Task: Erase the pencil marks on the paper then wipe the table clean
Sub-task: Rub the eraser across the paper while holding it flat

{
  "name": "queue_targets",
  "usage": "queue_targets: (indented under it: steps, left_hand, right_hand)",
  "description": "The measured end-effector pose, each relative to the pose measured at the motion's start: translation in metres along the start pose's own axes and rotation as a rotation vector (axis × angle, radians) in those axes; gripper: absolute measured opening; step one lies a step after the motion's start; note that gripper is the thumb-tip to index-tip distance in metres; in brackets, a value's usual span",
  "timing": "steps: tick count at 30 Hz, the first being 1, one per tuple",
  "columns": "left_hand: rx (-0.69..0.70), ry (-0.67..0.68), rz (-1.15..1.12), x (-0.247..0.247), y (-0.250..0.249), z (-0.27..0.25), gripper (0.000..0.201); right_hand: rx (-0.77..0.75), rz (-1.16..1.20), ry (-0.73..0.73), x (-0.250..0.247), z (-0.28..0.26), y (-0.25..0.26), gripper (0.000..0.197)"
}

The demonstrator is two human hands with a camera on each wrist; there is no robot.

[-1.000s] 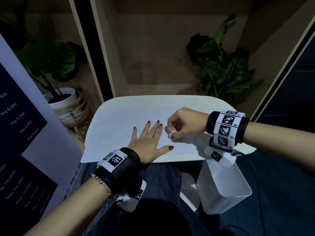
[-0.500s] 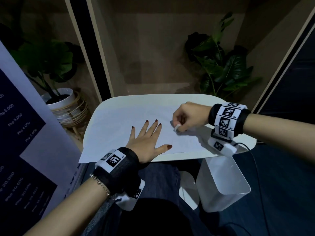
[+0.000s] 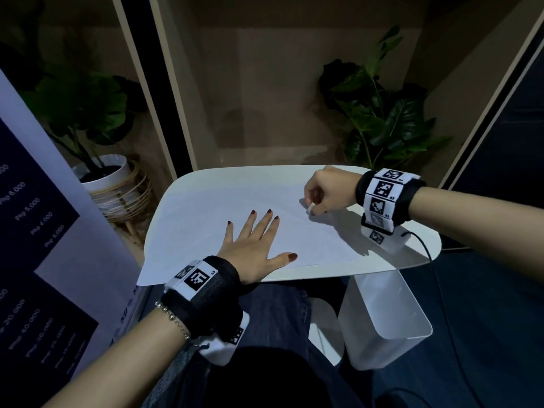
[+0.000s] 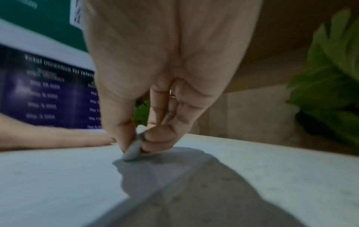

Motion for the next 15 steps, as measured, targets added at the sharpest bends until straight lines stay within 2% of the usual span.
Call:
queue_targets:
  steps: [3,7,13,15]
  left_hand:
    - [0.001,0.003,-0.001,0.0,0.0,0.0,0.084]
    - [0.003,0.006,0.001,0.0,-0.001,0.0,0.084]
    - [0.007,0.005,0.015,0.001,0.0,0.001,0.084]
    - [0.007,0.001,0.012,0.001,0.0,0.001,0.084]
  right_hand:
    - [-0.026,0.05,0.021,0.004,0.002,0.011,0.011]
    - [-0.055,0.19,0.189,0.026,-0.004,0.022,0.016]
    - [0.017,0.042,-0.008,-0.007,0.012,-0.005,0.014]
    - [-0.012,0.112,0.016,-0.004,0.009,0.005,0.014]
Point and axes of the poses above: each hand's wrist, its own z-axis towards the middle knuckle, its own x-axis out of the palm, y = z × x, the point moved 7 cm from there along z, towards the middle knuckle, and after that the axes turned 14 degrees about z, right-handed, at the moved point
